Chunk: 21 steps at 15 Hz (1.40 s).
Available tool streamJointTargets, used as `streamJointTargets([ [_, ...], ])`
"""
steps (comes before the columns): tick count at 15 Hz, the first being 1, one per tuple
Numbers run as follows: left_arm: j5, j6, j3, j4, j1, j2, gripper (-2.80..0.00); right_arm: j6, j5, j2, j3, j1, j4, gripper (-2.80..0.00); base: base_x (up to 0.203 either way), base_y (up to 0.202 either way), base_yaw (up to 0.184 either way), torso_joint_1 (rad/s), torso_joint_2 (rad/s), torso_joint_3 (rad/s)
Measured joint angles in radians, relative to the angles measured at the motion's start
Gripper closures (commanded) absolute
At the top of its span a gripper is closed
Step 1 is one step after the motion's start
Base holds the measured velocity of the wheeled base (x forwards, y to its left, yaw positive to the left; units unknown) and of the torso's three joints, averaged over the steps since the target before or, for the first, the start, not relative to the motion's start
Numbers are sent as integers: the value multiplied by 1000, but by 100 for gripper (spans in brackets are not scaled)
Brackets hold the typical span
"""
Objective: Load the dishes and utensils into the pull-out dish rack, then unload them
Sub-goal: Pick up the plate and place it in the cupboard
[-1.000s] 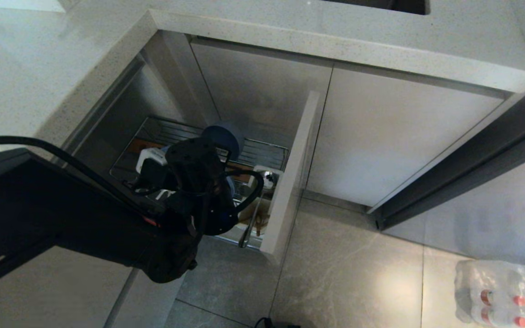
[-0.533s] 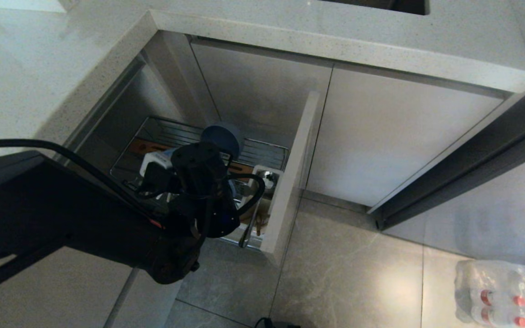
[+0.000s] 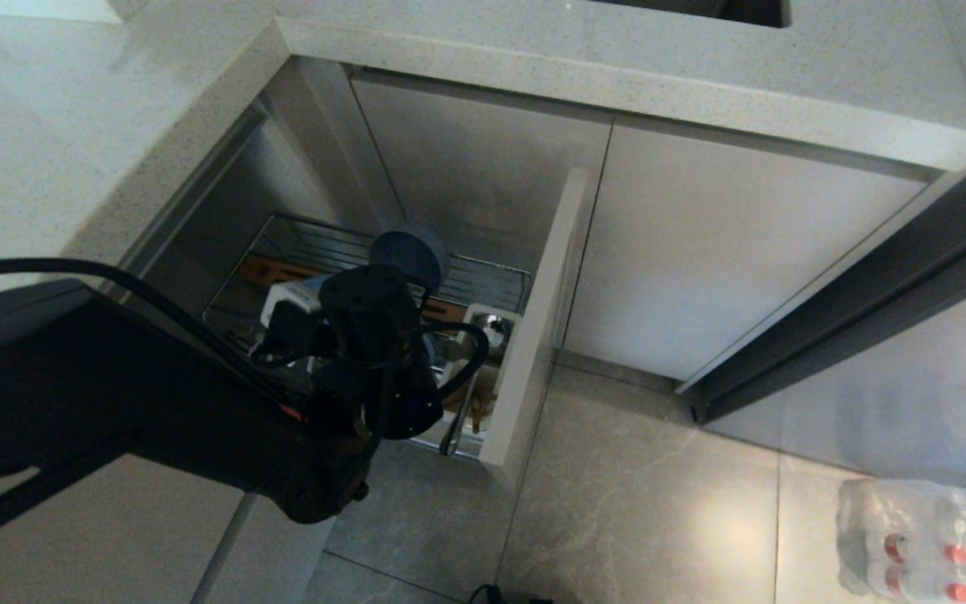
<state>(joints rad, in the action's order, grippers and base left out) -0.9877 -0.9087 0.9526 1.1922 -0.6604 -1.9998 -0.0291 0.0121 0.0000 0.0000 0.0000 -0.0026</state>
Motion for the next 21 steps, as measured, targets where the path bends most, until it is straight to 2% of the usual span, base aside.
streamJointTargets([
  [4, 1, 0, 0, 0, 0, -1, 0, 0, 0, 0, 0, 0, 0, 0, 0, 0, 0, 0, 0, 0],
  [5, 1, 0, 0, -1, 0, -1, -280, 0, 0, 0, 0, 0, 0, 0, 0, 0, 0, 0, 0, 0],
  [16, -8, 15, 3, -4, -5, 14, -280, 0, 0, 0, 0, 0, 0, 0, 0, 0, 0, 0, 0, 0],
  [21, -34, 19, 10, -97, -16, 45, -280, 0, 0, 0, 0, 0, 0, 0, 0, 0, 0, 0, 0, 0],
])
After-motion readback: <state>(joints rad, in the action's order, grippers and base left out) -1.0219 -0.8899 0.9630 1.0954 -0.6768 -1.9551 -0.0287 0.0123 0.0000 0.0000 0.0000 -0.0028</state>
